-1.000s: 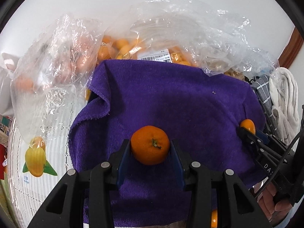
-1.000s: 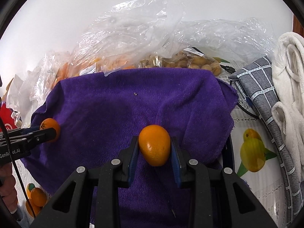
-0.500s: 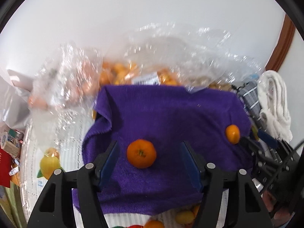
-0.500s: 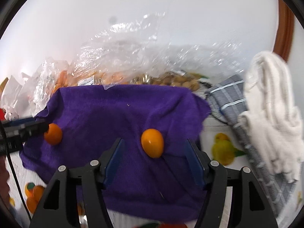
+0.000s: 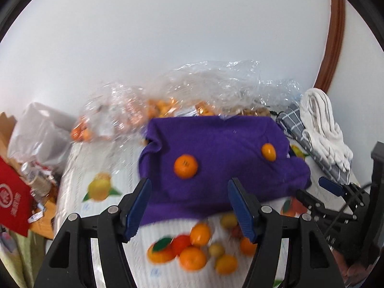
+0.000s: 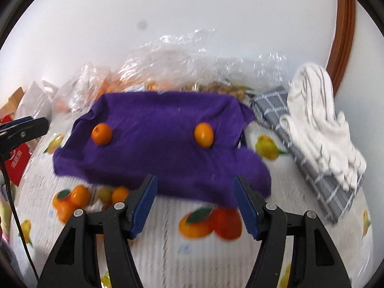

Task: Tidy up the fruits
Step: 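Open the right tool on the towel while the left tool releases its mandarin there, then grasp a large mandarin with the right tool while the left tool grasps another mandarin, then carry the large mandarin in the right tool while the left tool carries its mandarin to the towel, then open the right tool on the towel while the left tool releases its mandarin there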

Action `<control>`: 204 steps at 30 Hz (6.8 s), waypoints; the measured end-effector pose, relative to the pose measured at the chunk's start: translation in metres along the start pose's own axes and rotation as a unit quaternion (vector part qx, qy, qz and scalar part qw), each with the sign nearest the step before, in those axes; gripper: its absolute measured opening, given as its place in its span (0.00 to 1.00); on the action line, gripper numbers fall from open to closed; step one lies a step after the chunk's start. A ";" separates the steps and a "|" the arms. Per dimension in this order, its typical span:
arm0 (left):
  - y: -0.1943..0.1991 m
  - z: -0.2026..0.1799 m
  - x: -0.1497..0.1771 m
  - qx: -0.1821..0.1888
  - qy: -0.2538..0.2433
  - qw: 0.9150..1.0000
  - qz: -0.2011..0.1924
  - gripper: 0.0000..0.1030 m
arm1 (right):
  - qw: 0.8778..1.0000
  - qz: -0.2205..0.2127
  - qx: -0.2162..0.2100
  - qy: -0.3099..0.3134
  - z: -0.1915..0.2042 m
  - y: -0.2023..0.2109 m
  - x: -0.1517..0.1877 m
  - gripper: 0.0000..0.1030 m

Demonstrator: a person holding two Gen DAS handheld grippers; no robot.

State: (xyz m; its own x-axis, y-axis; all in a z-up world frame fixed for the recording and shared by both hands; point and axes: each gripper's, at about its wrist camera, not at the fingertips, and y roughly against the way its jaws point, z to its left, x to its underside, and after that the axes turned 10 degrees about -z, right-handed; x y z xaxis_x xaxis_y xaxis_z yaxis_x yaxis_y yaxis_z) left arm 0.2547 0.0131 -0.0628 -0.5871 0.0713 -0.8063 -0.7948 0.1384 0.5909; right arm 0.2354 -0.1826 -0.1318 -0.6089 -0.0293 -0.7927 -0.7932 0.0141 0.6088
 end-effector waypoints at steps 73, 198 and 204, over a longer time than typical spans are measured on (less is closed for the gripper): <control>-0.016 -0.008 0.115 0.011 0.016 0.998 0.064 0.35 | 1.000 -0.023 0.004 0.001 -0.028 0.080 0.123 0.40; -0.114 0.025 0.047 -0.016 0.051 0.998 0.017 0.36 | 1.000 -0.012 -0.015 0.018 -0.013 -0.097 0.006 0.40; -0.114 0.025 0.047 -0.018 0.046 0.999 0.017 0.36 | 1.000 -0.015 -0.022 0.017 -0.013 -0.093 0.005 0.57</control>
State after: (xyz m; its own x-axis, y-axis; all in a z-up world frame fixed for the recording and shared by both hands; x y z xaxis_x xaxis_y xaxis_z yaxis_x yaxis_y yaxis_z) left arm 0.3216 0.0250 -0.1692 -0.6246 -0.0153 -0.7808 -0.7778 0.1022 0.6202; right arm 0.3060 -0.1975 -0.1920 -0.5837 -0.0635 -0.8095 -0.8096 -0.0306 0.5862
